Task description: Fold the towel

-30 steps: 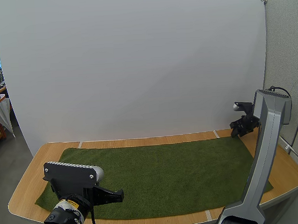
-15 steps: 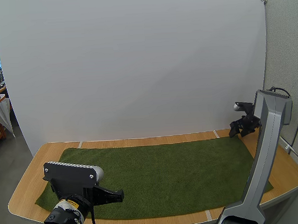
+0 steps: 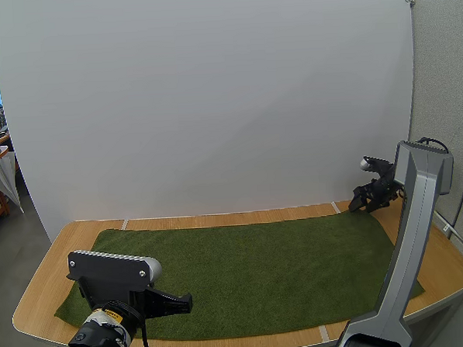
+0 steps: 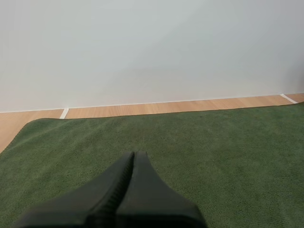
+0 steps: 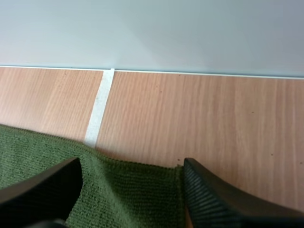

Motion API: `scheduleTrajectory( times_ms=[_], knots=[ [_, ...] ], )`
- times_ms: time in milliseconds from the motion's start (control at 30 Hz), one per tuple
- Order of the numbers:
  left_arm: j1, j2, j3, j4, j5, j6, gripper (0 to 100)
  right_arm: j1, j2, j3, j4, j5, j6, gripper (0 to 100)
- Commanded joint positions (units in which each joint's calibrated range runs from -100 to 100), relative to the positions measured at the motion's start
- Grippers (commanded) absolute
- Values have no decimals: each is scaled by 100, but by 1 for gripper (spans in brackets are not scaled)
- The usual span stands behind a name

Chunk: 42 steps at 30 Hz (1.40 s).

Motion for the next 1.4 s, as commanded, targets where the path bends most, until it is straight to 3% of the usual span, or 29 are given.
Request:
scheduleTrajectory(
  times_ms=[0, 433, 667, 867, 1367],
  knots=[
    [-18, -22, 0, 1, -47, -39, 0, -9, 1, 17, 37, 145, -59, 100],
    [-18, -22, 0, 1, -47, -39, 0, -9, 1, 17, 37, 145, -165, 100],
    [-18, -22, 0, 1, -47, -39, 0, -9, 1, 17, 4, 145, -165, 43],
    [-18, -22, 0, 1, -47, -39, 0, -9, 1, 17, -43, 145, -165, 18],
    [-18, -22, 0, 1, -47, -39, 0, -9, -23, 17, -3, 145, -141, 16]
  ],
)
